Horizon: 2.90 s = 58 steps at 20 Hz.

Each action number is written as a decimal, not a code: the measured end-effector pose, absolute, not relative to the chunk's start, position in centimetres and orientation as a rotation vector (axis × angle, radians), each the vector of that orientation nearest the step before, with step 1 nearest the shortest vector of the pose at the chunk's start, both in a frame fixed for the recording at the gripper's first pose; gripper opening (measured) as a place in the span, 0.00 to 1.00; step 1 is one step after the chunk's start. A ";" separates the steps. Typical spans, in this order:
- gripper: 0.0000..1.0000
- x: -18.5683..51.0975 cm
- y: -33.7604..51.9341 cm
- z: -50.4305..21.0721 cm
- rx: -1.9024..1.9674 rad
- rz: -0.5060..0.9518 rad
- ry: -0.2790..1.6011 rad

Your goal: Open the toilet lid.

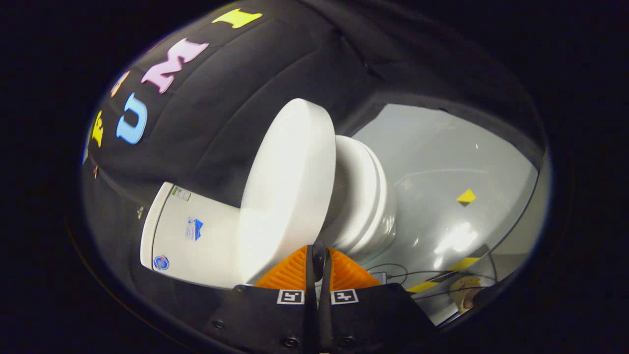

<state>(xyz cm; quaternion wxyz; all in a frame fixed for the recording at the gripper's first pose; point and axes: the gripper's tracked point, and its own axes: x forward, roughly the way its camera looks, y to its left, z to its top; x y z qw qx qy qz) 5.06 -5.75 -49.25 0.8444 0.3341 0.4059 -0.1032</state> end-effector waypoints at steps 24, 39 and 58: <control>0.05 10.3 16.9 -32.1 0.142 0.091 0.586; 0.05 10.9 27.0 -32.5 0.147 0.284 0.561; 0.17 10.8 30.2 -32.8 0.110 0.378 0.570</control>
